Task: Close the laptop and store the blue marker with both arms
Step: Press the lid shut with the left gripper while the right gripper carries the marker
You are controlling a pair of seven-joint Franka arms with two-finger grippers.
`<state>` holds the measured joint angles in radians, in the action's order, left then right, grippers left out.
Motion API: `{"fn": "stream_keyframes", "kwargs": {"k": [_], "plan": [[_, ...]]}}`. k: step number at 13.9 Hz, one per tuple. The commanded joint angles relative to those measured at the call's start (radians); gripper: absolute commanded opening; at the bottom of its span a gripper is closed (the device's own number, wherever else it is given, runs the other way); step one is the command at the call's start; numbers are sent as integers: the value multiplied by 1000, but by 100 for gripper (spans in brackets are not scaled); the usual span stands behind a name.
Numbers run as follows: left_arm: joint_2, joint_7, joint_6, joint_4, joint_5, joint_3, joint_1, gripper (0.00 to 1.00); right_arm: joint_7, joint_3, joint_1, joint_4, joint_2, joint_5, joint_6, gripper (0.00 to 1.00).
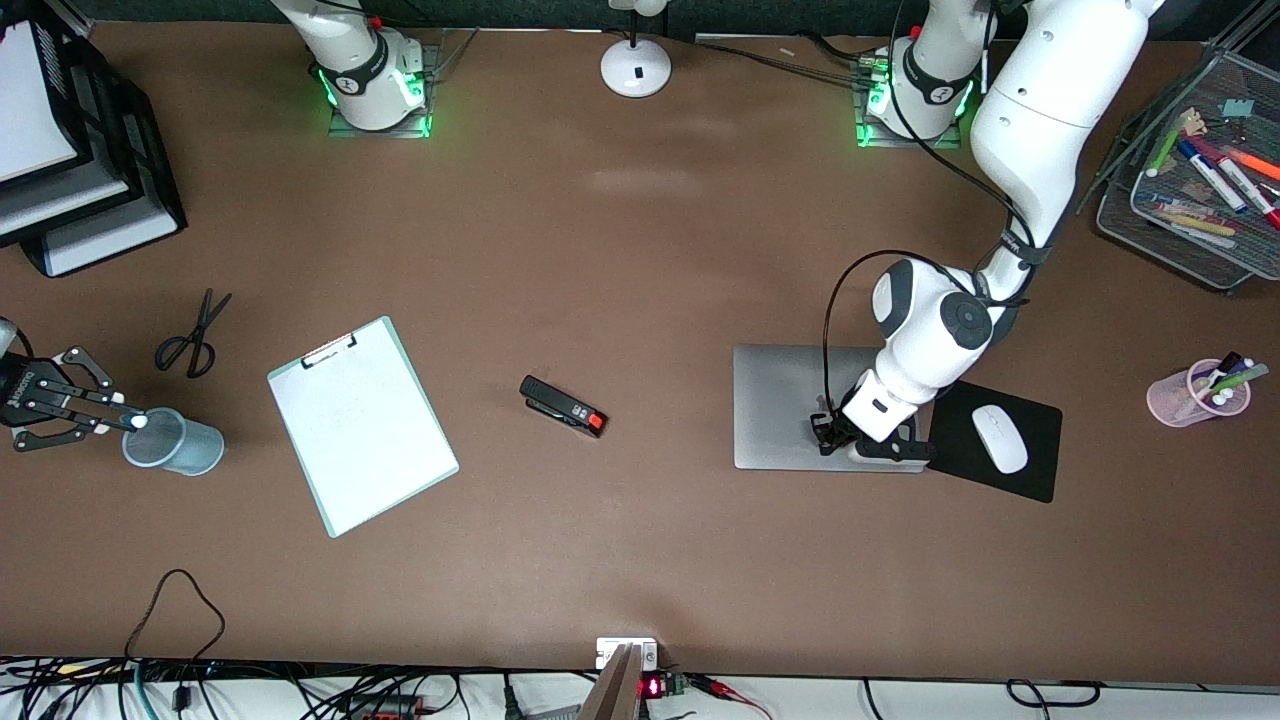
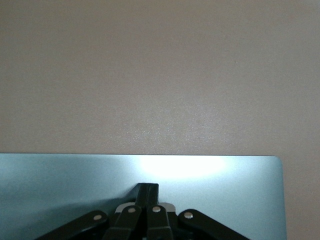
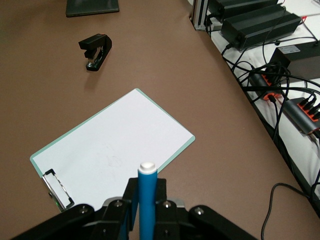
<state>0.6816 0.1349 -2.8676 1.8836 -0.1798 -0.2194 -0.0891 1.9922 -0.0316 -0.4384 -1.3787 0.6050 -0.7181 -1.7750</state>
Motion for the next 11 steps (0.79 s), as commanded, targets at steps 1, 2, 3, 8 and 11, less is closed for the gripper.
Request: {"fn": "stream_keyframes", "kwargs": {"k": [1,2,3,8,11], "plan": [[15,-24,-10,-20,-15,8,-9,0,106,-13,-34,18,39,-73,23,0],[15,-23,-10,-20,-15,8,-8,0,141,-13,-43,18,53,-92,20,0],[13,-21,-10,-20,-15,8,-8,0,196,-13,-45,18,68,-115,19,0],[-60,-20,95,-12,-10,8,3,0,293,-11,-69,18,127,-173,15,0],[-175,-20,325,-14,-10,14,12,0,310,-11,-86,18,142,-179,19,0]]}}
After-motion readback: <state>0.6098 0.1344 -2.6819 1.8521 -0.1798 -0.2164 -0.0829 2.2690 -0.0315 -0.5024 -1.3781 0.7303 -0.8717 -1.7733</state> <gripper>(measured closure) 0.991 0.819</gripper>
